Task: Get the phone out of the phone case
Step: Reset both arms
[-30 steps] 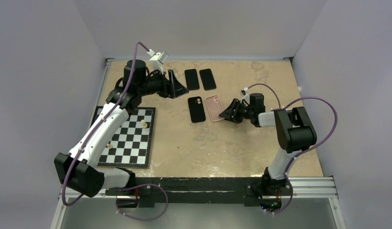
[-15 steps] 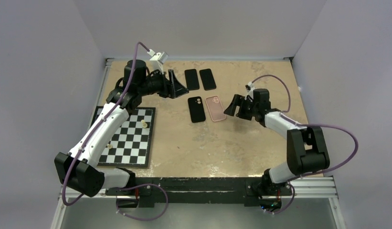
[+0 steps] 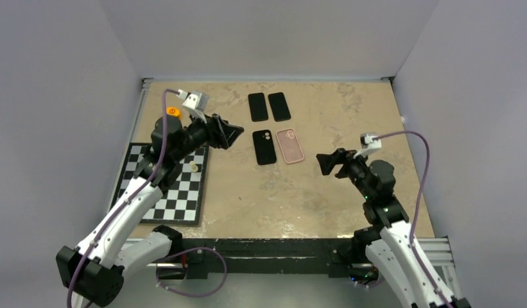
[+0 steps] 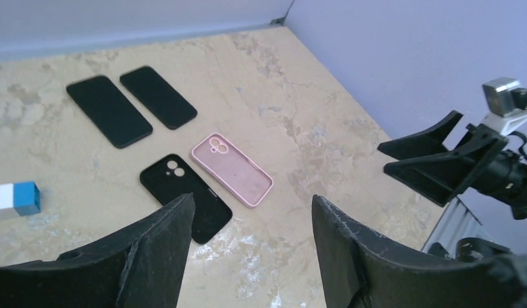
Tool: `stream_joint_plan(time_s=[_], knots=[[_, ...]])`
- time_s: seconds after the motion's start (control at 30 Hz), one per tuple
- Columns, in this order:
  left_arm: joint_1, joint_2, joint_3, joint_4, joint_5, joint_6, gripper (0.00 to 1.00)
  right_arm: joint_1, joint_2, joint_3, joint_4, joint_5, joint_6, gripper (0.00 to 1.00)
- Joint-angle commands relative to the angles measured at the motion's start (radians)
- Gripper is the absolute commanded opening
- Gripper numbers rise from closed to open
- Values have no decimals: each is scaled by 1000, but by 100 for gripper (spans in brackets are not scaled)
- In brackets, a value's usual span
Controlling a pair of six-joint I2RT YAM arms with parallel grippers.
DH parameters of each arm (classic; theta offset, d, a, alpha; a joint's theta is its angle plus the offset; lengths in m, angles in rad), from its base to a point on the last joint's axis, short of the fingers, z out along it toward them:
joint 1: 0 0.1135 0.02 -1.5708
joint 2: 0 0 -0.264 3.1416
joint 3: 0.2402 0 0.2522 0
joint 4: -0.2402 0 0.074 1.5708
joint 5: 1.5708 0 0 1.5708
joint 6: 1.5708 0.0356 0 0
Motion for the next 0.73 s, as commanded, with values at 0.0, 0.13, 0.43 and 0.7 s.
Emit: stream_joint_plan(time_s=[0.0,0.13,0.43,0.7], knots=[[-85,-205,-232,437,-226,117,72,5,-277,-86,28,87,11,91],[-101,-357,-498,703,-321,30,72,5,-409,-120,-34,136,40,92],[-101,-871,-850,516,-412,-126,76,5,-582,-220,-6,80,136,94],[-101,-952,-893,451,-394,-182,76,4,-768,-284,-41,73,166,95]])
